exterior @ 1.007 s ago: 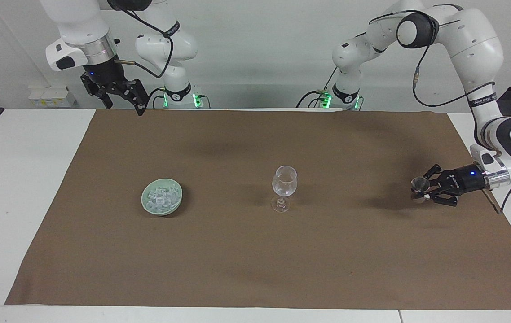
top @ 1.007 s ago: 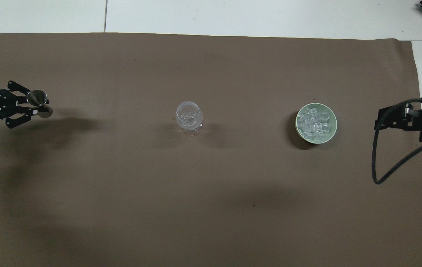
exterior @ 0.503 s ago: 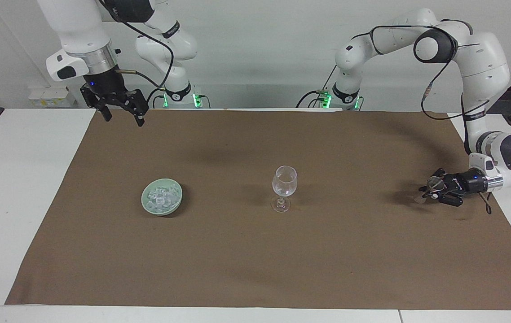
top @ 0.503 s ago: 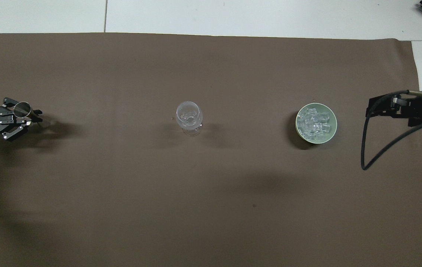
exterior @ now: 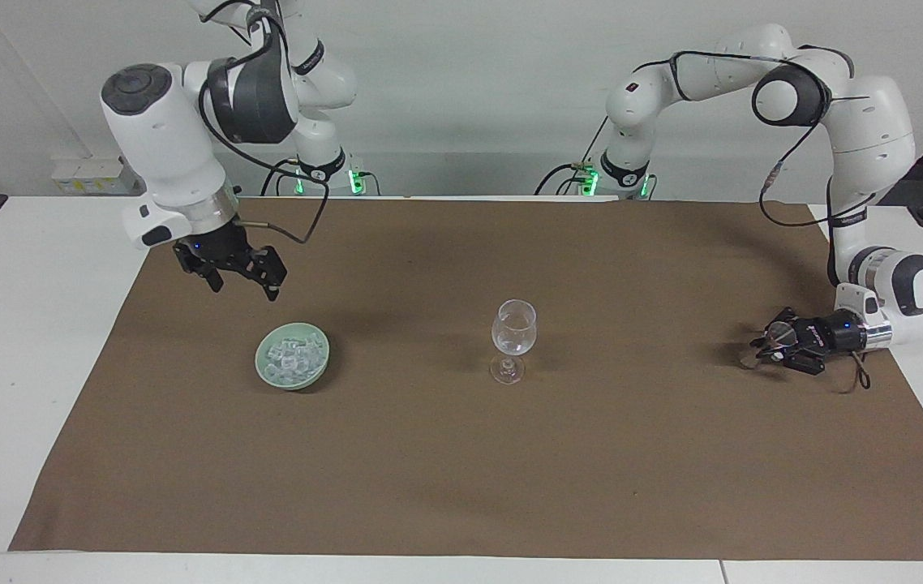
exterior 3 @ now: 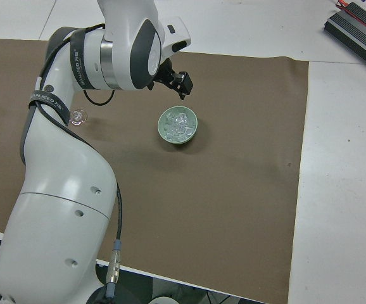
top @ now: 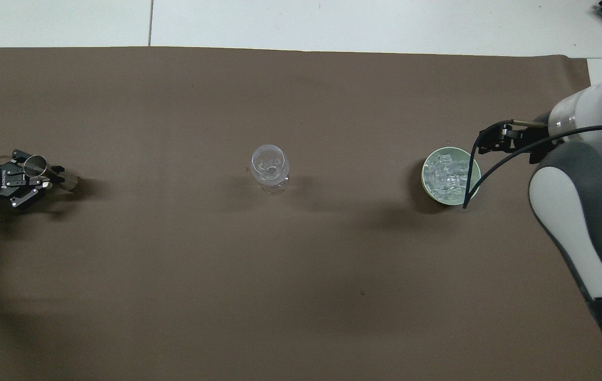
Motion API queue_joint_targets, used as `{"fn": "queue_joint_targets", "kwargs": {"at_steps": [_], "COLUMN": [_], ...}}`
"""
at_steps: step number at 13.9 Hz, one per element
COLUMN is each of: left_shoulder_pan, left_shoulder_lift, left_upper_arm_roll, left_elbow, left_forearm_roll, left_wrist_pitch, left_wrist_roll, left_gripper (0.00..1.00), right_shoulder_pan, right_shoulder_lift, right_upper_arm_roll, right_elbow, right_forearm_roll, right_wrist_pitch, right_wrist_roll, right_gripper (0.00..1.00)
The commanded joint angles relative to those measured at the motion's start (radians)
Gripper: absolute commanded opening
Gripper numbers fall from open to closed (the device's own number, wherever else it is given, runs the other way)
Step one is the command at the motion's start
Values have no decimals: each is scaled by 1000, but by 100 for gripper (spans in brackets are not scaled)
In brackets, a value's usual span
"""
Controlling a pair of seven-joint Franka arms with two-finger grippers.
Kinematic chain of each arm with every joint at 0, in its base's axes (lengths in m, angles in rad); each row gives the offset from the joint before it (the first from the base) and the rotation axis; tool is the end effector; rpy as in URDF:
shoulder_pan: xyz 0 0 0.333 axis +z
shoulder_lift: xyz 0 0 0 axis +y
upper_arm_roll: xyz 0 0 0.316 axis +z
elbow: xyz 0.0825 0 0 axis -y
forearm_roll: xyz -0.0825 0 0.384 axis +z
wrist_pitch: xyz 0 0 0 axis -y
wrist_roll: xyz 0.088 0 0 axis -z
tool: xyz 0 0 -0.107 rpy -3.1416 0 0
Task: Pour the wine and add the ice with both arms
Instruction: 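Set down the silver cup while the right gripper grasps the ice dish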
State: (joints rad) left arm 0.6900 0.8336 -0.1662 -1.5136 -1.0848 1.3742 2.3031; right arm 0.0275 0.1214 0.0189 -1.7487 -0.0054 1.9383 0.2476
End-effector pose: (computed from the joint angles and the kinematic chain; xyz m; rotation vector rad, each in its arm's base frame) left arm 0.5948 0.2392 0.2062 1.3819 -1.1580 1.1830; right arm 0.6059 0.0273 0.5015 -3.1170 0.3122 -0.1064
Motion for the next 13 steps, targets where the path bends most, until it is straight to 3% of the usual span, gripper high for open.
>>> {"fn": "queue_joint_targets", "kwargs": {"at_steps": [1, 6, 12, 13], "left_shoulder_pan": [23, 26, 26, 26], "left_shoulder_lift": [22, 35, 36, 36], "left_upper_arm_roll": [-9, -6, -6, -6], "left_elbow": [15, 12, 13, 13], "left_forearm_roll": [-14, -12, -6, -6], "left_wrist_pitch": [-27, -32, -26, -24], "left_wrist_roll": [39, 56, 42, 44], "left_gripper": [0, 2, 30, 31], "right_shoulder_pan": [5, 28, 29, 29], "right_shoulder_lift": [4, 46, 136, 145], "right_upper_arm_roll": [3, 4, 4, 4], "right_elbow": [-119, -250, -252, -252], "right_forearm_roll": [-31, -88, -113, -113], "right_wrist_pitch": [146, 326, 431, 441], "right_wrist_roll": [-24, -22, -22, -19], "right_gripper": [100, 100, 100, 99]}}
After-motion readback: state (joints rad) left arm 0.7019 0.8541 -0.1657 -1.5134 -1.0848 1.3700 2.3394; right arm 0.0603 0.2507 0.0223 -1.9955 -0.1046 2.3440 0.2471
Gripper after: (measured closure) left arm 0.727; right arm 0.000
